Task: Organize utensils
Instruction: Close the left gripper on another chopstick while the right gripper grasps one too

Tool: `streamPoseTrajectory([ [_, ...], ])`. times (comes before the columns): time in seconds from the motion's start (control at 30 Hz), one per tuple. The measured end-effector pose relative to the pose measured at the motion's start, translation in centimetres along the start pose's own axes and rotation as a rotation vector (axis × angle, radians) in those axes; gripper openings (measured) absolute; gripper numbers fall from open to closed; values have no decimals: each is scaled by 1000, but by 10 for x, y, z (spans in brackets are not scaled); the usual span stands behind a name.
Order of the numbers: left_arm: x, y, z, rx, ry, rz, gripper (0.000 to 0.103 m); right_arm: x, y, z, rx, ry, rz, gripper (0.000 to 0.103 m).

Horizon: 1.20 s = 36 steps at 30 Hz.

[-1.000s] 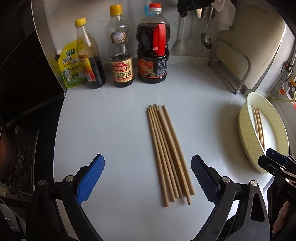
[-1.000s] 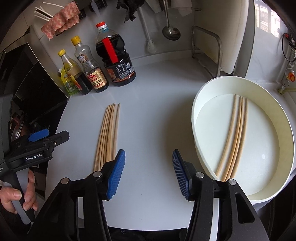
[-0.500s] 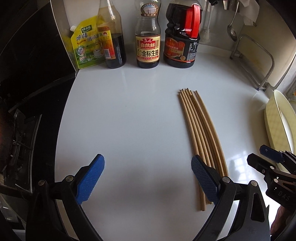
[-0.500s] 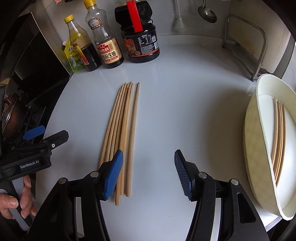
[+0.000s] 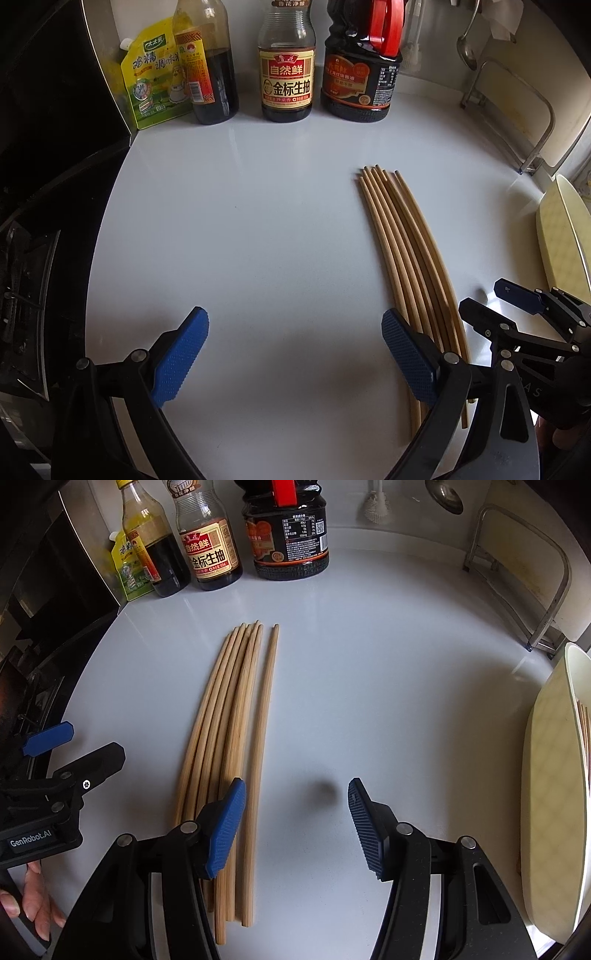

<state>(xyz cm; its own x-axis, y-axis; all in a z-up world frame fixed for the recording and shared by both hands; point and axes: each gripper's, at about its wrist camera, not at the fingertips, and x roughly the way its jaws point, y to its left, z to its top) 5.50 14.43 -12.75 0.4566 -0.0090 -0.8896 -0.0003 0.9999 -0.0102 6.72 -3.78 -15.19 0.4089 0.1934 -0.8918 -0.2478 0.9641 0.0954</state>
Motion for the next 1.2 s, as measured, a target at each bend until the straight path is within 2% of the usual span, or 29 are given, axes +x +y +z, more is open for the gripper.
streamPoseTrajectory([
  [0.57,10,-3,0,-7,25,-7,93,9,9,-2,-80,7,-51,55],
  [1.2,29,-29,1,37,56,-22,93,6,-27,-3,-21,-2,-91,55],
])
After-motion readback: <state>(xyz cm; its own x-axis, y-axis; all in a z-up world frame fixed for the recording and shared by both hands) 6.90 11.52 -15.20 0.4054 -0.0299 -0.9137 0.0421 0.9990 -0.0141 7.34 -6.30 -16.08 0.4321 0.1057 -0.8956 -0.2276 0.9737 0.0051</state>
